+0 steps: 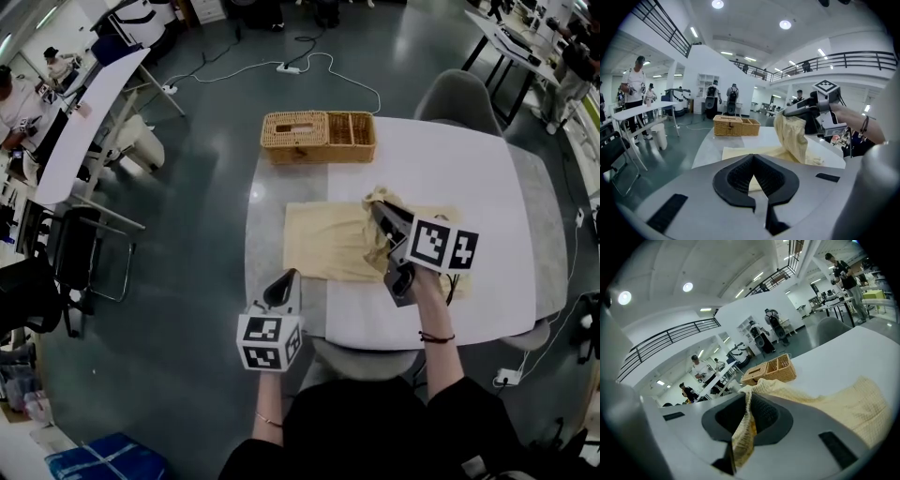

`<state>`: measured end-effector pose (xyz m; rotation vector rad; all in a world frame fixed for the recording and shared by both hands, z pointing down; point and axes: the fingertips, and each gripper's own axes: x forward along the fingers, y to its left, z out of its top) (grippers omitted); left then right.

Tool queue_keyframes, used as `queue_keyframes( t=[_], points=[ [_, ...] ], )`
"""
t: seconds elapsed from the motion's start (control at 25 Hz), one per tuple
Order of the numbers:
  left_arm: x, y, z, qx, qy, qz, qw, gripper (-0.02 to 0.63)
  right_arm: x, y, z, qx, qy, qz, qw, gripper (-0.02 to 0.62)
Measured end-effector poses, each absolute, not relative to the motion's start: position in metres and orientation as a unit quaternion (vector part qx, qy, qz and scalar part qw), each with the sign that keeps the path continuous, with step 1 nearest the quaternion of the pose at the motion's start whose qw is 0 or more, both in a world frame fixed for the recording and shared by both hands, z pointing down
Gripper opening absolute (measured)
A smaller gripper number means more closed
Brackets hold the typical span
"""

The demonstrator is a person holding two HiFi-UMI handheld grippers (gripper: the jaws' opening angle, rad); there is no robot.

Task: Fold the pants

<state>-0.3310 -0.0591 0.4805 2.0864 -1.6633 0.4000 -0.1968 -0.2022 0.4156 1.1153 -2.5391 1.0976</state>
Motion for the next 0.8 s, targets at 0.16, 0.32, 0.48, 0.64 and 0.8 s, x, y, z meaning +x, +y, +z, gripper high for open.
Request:
queue_keyframes(
  t=[0.16,0.32,0.48,0.64,0.8],
  points=[
    [-0.346,-0.06,0.485,0.752,-0.601,0.143,0.227,0.008,-0.214,-0.204,0.417,0.373,-0.85,0.362,0.084,0.044],
    [-0.36,-0.06,0.493,0.75,-0.601,0.143,0.237,0.008,-0.234,-0.206,0.422,0.373,-0.851,0.357,0.094,0.044],
    [-0.37,-0.061,0.501,0.749,-0.6,0.14,0.244,0.008,-0.255,-0.206,0.437,0.373,-0.85,0.354,0.115,0.044],
    [-0.375,-0.062,0.508,0.748,-0.597,0.138,0.253,0.008,-0.274,-0.205,0.457,0.375,-0.847,0.345,0.151,0.044],
    [-0.382,-0.063,0.515,0.748,-0.595,0.135,0.262,0.008,-0.294,-0.204,0.487,0.382,-0.837,0.338,0.199,0.044]
  ],
)
